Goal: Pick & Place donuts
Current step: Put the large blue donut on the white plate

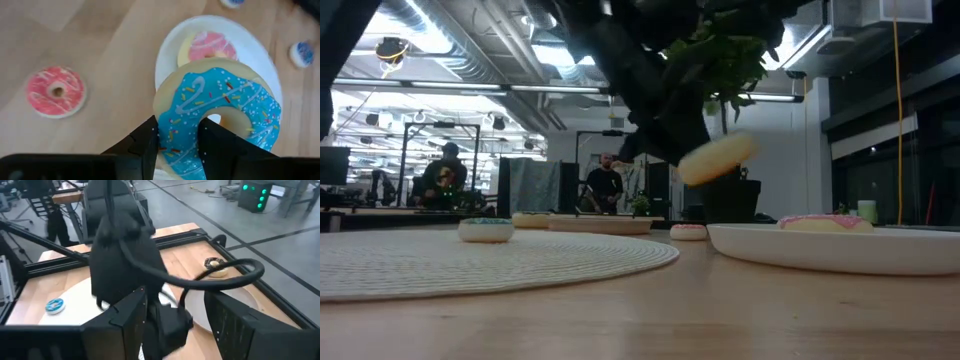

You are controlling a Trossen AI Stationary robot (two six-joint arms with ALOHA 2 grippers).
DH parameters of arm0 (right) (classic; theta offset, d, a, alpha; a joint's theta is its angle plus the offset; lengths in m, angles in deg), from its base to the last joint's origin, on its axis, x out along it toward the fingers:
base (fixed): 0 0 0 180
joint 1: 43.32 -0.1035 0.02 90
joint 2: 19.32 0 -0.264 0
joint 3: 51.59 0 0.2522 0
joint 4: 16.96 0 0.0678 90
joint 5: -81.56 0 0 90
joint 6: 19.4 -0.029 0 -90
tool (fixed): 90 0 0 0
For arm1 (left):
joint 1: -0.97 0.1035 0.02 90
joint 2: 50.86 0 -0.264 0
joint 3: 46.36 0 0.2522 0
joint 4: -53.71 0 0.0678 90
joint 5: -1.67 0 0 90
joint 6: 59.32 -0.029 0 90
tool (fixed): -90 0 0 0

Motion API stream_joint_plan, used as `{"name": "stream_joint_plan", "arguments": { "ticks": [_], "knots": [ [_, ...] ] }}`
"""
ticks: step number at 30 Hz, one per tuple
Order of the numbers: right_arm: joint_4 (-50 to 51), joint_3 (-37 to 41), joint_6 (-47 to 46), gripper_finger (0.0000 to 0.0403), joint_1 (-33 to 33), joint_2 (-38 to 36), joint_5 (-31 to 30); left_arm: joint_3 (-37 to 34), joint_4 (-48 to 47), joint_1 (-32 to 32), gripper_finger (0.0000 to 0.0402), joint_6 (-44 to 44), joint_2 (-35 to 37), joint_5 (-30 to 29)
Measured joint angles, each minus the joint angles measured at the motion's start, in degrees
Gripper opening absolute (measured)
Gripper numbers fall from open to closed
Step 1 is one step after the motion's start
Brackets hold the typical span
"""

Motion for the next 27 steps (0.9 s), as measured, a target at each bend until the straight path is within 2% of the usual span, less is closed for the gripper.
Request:
{"name": "stream_joint_plan", "arguments": {
  "ticks": [9,17,27],
  "knots": [
    [-0.36,0.02,-0.09,0.0197,-3.19,-0.44,-0.31,5.01,0.27,-2.33,0.012,-0.7,-6.51,-0.1],
    [-0.84,0.02,-0.03,0.0197,-4.3,-0.94,-0.44,5.03,0.55,-2.87,0.012,-0.77,-7.36,-3.03],
    [-2.97,0.02,0.05,0.0197,-5.9,-0.96,-0.88,4.95,4.49,-3.11,0.0121,-1.79,-7.36,-2.71]
  ]
}}
